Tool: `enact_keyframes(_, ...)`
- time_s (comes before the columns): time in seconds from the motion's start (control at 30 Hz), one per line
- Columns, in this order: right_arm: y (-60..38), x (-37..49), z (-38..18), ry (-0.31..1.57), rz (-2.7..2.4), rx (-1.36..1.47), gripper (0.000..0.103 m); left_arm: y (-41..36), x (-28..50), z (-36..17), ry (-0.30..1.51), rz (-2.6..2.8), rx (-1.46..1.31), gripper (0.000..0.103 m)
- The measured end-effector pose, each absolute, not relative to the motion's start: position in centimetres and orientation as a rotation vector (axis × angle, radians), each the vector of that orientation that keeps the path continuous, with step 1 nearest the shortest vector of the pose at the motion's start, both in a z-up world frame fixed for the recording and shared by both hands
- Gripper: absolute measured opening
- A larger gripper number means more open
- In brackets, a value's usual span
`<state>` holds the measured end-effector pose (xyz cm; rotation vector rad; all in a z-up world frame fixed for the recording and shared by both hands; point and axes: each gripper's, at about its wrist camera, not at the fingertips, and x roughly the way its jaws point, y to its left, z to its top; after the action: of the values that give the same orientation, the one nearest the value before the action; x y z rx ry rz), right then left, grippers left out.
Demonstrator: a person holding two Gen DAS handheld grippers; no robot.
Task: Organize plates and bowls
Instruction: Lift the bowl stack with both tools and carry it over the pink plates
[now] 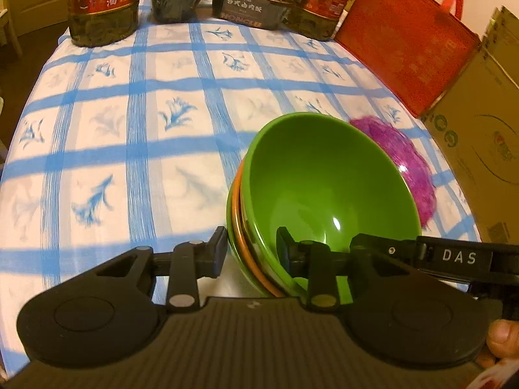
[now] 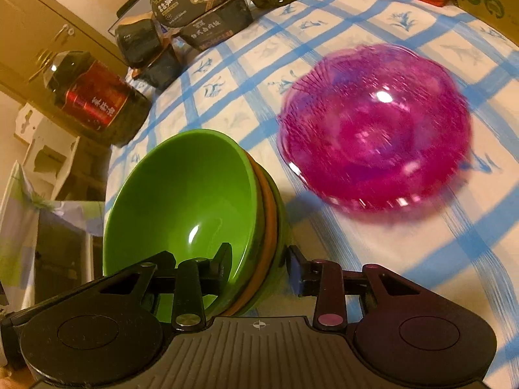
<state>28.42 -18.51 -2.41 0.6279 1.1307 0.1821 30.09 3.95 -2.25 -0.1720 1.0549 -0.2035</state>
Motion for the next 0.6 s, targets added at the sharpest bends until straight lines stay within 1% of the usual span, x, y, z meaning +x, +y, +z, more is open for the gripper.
enact_keyframes(0.33,-22.9,21.9,-0.4,1.103,0.168,0.63,0.037,-0.5,24.7,-0.3,1.049,-0.238,-0.191,0.029)
enact_keyframes(0.6,-27.1,19.3,2.1,1.053,0.122,0.647,0.037,-4.8,23.2,1.5,1.025,-0.291,-0.187,0.029)
